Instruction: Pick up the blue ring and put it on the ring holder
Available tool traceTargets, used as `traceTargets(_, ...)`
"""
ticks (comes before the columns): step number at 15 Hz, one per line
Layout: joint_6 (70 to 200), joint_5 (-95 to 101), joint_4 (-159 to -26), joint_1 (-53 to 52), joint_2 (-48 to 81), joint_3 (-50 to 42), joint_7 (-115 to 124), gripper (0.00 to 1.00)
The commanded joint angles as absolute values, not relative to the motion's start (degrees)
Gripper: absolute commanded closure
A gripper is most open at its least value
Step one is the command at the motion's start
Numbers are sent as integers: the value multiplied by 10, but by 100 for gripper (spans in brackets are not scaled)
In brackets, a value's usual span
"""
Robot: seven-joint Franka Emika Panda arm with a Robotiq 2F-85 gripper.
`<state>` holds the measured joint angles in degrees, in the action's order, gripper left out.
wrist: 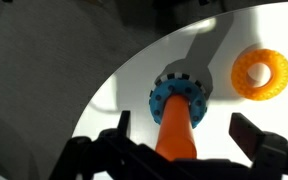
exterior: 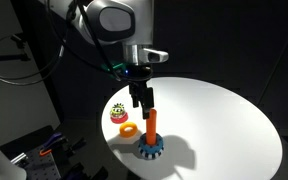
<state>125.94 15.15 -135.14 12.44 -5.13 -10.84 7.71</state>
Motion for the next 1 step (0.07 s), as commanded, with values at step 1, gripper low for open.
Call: traceTargets(1, 1258, 151, -1351, 124, -51, -109, 76, 0)
